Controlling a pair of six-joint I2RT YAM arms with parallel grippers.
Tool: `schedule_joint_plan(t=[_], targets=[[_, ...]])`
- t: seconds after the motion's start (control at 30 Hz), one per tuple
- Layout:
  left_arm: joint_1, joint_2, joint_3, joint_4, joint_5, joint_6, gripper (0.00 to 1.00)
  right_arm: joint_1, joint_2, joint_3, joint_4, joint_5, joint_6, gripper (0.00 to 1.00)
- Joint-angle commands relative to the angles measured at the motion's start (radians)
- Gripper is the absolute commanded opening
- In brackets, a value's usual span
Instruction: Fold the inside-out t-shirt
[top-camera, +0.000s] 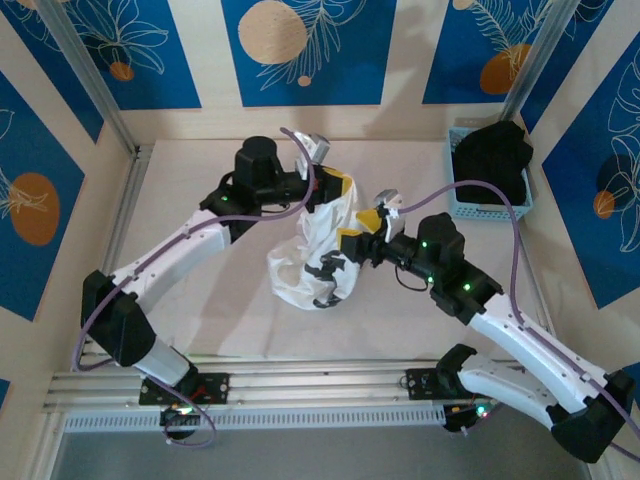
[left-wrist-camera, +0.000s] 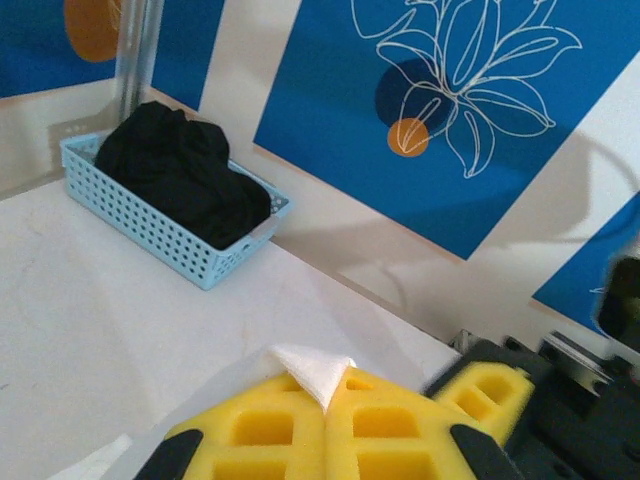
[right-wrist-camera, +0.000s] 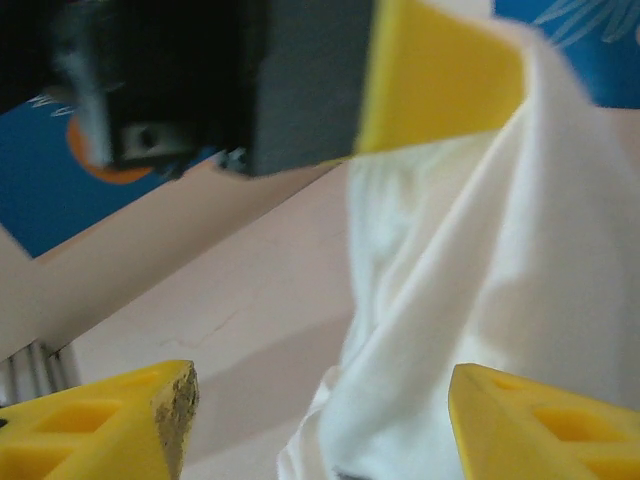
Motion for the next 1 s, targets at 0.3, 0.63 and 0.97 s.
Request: schedule_joint_plan(t=[0.3, 0.63, 0.97], targets=[[-0.03, 0.027, -0.005, 0.012, -0.136, 0.051, 0.33, -0.165, 0.032, -0.07, 0.022, -0.078, 0.16, 0.0], [-0.05, -0.181, -0.427, 0.131, -0.337, 0.049, 0.69, -0.219, 0.027, -0.102, 0.082, -0.189, 0.255, 0.0], [-0.09, -0.064, -0.405, 0.122, -0.343, 0.064, 0.72, -0.223, 0.041, -0.094, 0.091, -0.207, 0.26, 0.0]])
